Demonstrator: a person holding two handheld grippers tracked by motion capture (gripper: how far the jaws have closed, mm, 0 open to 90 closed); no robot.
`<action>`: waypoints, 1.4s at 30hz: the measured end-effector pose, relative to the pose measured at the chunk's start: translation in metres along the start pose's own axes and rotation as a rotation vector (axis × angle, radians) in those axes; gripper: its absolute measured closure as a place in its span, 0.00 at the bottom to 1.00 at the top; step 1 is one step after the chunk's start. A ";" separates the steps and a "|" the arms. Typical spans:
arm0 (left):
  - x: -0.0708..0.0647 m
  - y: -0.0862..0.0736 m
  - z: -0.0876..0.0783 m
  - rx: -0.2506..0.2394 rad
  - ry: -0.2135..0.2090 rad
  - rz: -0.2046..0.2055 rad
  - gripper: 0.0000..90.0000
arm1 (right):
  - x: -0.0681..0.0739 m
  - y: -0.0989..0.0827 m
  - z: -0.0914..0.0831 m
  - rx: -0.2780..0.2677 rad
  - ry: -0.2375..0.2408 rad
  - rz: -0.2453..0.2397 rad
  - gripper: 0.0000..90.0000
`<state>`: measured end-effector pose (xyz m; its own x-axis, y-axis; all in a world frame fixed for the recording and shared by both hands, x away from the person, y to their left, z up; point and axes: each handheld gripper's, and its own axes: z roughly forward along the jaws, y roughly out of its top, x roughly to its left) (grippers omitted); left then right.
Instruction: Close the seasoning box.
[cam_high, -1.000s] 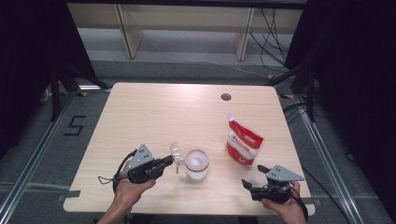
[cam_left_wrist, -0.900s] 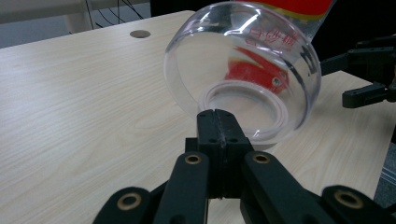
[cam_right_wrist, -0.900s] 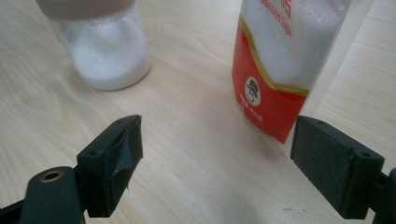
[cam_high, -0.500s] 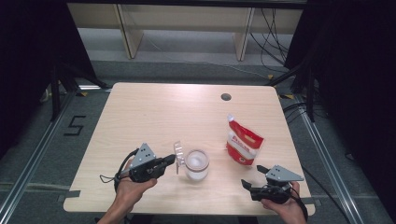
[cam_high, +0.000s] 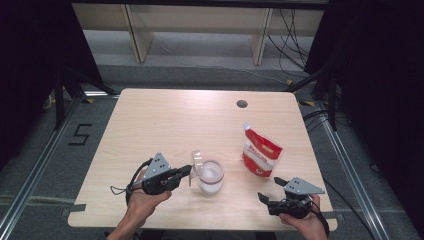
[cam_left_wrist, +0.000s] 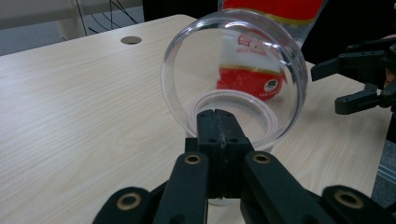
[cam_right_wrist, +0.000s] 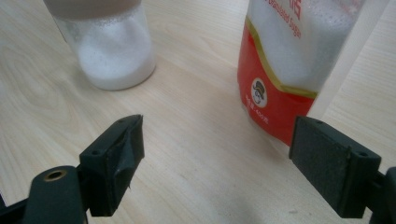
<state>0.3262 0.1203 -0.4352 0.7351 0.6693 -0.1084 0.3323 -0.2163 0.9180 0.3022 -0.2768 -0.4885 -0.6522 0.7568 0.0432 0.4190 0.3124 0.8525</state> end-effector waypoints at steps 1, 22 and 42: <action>0.001 0.000 0.000 0.001 -0.001 0.014 0.99 | 0.000 0.000 0.000 0.001 -0.001 -0.004 0.21; 0.004 -0.009 -0.007 -0.027 -0.076 -0.101 0.53 | 0.000 0.000 0.000 -0.017 -0.002 -0.024 0.21; 0.008 -0.026 -0.022 -0.009 -0.056 -0.119 0.31 | 0.002 0.001 0.002 -0.007 0.019 -0.013 0.21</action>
<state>0.3102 0.1466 -0.4515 0.7225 0.6493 -0.2374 0.4142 -0.1316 0.9006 0.3019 -0.2740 -0.4887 -0.6695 0.7417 0.0415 0.4061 0.3187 0.8565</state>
